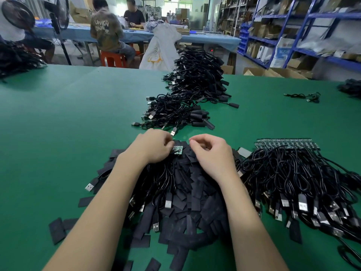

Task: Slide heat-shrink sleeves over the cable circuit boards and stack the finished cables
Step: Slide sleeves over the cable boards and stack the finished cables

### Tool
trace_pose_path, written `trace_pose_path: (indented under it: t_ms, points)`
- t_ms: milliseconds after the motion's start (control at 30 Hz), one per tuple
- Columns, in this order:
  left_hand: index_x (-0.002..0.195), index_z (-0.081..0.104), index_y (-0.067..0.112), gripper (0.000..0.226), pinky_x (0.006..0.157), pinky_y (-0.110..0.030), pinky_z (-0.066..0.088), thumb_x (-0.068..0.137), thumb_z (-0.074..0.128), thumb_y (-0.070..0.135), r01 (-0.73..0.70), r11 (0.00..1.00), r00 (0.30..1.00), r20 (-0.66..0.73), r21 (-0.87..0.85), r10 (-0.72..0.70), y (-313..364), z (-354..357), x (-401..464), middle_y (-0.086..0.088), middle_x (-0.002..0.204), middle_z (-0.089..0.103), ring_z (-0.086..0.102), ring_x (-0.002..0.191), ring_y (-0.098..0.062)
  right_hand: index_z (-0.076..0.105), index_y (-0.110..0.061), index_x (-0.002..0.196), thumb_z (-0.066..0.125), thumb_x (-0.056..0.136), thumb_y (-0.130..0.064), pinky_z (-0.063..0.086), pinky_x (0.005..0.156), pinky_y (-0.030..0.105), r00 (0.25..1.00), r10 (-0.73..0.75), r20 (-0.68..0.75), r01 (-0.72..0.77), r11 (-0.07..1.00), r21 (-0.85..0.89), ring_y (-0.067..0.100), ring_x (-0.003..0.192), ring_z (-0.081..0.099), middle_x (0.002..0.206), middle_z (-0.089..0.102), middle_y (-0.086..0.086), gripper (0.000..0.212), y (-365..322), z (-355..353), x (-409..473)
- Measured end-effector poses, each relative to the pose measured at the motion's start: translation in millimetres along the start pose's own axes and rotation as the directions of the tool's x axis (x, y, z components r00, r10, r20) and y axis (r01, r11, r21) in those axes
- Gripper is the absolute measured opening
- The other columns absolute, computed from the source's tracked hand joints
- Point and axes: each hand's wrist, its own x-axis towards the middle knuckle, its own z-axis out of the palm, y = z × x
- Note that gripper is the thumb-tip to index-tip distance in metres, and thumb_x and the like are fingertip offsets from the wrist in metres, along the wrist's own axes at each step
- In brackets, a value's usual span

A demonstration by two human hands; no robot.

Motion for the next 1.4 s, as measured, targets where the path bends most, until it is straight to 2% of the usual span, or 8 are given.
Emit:
trace_pose_path:
  t_ms: [233, 433, 600, 900, 1067, 1200, 1300, 1400]
  points:
    - [0.065, 0.04, 0.025, 0.043, 0.067, -0.037, 0.038, 0.104, 0.045, 0.041, -0.083, 0.986, 0.97, -0.239, -0.147, 0.046, 12, 2, 2, 0.007, 0.067, 0.048, 0.05, 0.075, -0.025, 0.077, -0.03, 0.085, 0.08, 0.083, -0.04, 0.046, 0.062, 0.005, 0.996, 0.083, 0.016, -0.084, 0.97, 0.228, -0.008, 0.074, 0.068, 0.074, 0.074, -0.021, 0.011, -11, 12, -2]
    - [0.052, 0.041, 0.016, 0.061, 0.05, -0.031, 0.027, 0.103, 0.047, 0.049, -0.088, 0.961, 0.928, -0.373, -0.262, -0.017, 22, 1, 2, 0.002, 0.045, 0.041, 0.045, 0.051, -0.018, 0.078, -0.016, 0.082, 0.084, 0.082, -0.014, 0.052, 0.056, 0.014, 0.94, 0.261, 0.221, -0.341, 0.75, 0.567, 0.002, 0.057, 0.063, 0.065, 0.071, -0.006, 0.006, -18, 9, -5]
    - [0.051, 0.049, 0.014, 0.066, 0.051, -0.031, 0.033, 0.103, 0.045, 0.053, -0.078, 0.953, 0.917, -0.397, -0.291, -0.046, 30, 6, 1, -0.001, 0.046, 0.049, 0.054, 0.056, -0.022, 0.08, -0.013, 0.067, 0.082, 0.081, -0.006, 0.057, 0.067, 0.017, 0.924, 0.254, 0.285, -0.381, 0.647, 0.66, 0.005, 0.072, 0.071, 0.079, 0.077, 0.001, 0.016, -20, 7, -6]
    - [0.055, 0.055, -0.007, 0.07, 0.067, -0.041, 0.043, 0.106, 0.046, 0.04, -0.168, 0.903, 0.893, -0.45, -0.395, -0.031, 31, 6, 1, -0.022, 0.051, 0.056, 0.055, 0.054, -0.035, 0.075, 0.0, 0.085, 0.077, 0.083, 0.001, 0.055, 0.061, 0.015, 0.872, 0.275, 0.404, -0.488, 0.445, 0.751, 0.006, 0.061, 0.065, 0.074, 0.073, 0.003, 0.004, -20, 9, -7]
    - [0.042, 0.046, 0.006, 0.072, 0.054, -0.017, 0.036, 0.107, 0.046, 0.038, -0.141, 0.858, 0.904, -0.418, -0.495, -0.093, 32, 3, 2, 0.003, 0.037, 0.046, 0.045, 0.043, -0.011, 0.08, -0.005, 0.071, 0.079, 0.071, -0.003, 0.054, 0.058, 0.014, 0.849, 0.222, 0.48, -0.529, 0.362, 0.767, 0.005, 0.059, 0.064, 0.073, 0.072, 0.003, 0.002, -25, 7, -8]
    - [0.046, 0.053, 0.006, 0.071, 0.063, -0.038, 0.043, 0.105, 0.046, 0.045, -0.117, 0.867, 0.91, -0.402, -0.484, -0.102, 28, -1, 3, -0.008, 0.047, 0.058, 0.053, 0.051, -0.022, 0.081, -0.01, 0.077, 0.081, 0.075, -0.008, 0.055, 0.059, 0.015, 0.864, 0.153, 0.48, -0.493, 0.454, 0.742, 0.005, 0.061, 0.064, 0.074, 0.071, 0.002, 0.002, -30, 1, -7]
    - [0.055, 0.057, 0.01, 0.065, 0.068, -0.037, 0.051, 0.104, 0.043, 0.049, 0.0, 0.938, 0.929, -0.347, -0.347, -0.129, 19, -2, -1, -0.005, 0.052, 0.057, 0.06, 0.061, -0.025, 0.079, -0.016, 0.088, 0.083, 0.081, -0.015, 0.054, 0.059, 0.017, 0.887, 0.216, 0.407, -0.445, 0.635, 0.632, 0.008, 0.065, 0.066, 0.078, 0.073, 0.0, 0.008, -25, -10, -5]
    - [0.078, 0.061, 0.01, 0.043, 0.08, -0.037, 0.047, 0.105, 0.047, 0.041, -0.087, 0.965, 0.914, -0.405, -0.247, -0.021, 13, 1, -3, -0.005, 0.076, 0.063, 0.057, 0.081, -0.025, 0.076, -0.015, 0.097, 0.084, 0.081, -0.019, 0.053, 0.056, 0.017, 0.911, 0.306, 0.278, -0.413, 0.705, 0.577, 0.008, 0.066, 0.067, 0.078, 0.074, 0.0, 0.018, -18, -16, -3]
